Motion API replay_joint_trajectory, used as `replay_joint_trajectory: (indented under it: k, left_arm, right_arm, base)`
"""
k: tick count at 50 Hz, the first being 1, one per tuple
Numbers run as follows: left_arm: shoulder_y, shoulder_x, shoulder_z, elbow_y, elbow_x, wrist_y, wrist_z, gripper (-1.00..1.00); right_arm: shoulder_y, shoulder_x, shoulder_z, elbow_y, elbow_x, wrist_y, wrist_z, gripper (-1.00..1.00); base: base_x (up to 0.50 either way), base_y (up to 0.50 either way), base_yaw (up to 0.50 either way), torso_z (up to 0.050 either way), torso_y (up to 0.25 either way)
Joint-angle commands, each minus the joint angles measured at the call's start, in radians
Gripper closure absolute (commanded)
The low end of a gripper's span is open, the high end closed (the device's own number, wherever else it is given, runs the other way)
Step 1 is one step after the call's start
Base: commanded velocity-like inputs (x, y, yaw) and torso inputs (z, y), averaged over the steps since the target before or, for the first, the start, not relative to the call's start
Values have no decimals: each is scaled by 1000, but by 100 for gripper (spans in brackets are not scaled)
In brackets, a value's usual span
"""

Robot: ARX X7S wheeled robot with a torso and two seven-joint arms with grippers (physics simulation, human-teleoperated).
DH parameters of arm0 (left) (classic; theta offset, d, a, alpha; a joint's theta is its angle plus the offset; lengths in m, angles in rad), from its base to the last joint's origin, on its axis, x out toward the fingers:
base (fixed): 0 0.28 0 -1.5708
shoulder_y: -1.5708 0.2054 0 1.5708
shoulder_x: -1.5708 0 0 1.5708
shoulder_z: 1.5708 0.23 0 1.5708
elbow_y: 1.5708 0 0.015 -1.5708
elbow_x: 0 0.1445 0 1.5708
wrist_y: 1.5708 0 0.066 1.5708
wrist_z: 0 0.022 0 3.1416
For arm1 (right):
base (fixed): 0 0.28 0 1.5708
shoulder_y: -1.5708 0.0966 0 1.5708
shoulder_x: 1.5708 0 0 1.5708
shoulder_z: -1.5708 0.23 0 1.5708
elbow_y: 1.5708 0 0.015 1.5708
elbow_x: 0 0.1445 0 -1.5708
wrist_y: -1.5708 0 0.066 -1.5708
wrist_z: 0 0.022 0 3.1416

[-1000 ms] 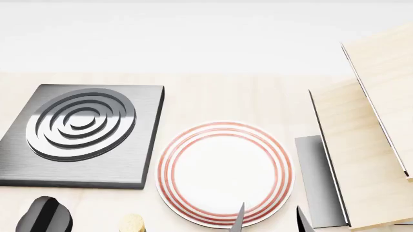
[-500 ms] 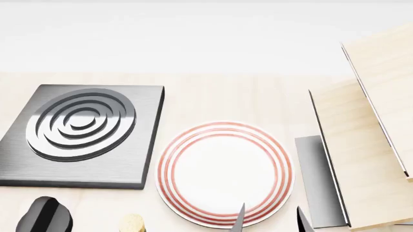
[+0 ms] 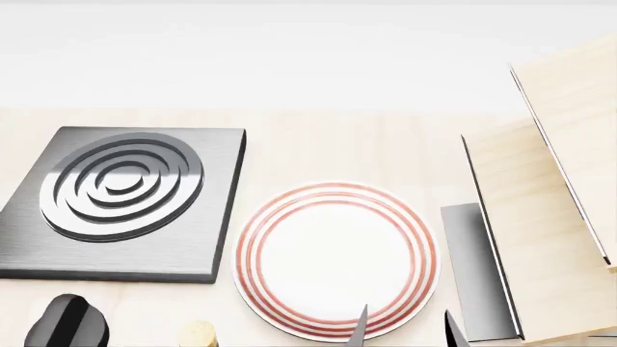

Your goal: Pick up the akita bowl and put it on the plate.

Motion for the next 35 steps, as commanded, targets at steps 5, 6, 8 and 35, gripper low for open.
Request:
replay_joint_trajectory:
  k: [5, 6, 8, 35]
  left_arm:
    - [75, 13, -44, 47, 40, 10, 8, 100]
    - [78, 8, -51, 59, 32, 10, 0, 100]
    - [79, 5, -54, 68, 32, 11, -7, 100]
    - [195, -1, -351, 310, 192, 259, 77, 100]
  right_arm:
    - [4, -1, -5, 7, 3, -3, 1, -100]
    - [3, 0, -6, 4, 3, -2, 2, -100]
    - [4, -2, -6, 10, 2, -4, 3, -100]
    - [2, 6, -16, 3, 10, -5, 7, -100]
  base:
    - [3, 0, -4, -2, 0]
    - [0, 0, -4, -10, 0]
    - [0, 0, -2, 0, 0]
    - [1, 0, 0, -1, 0]
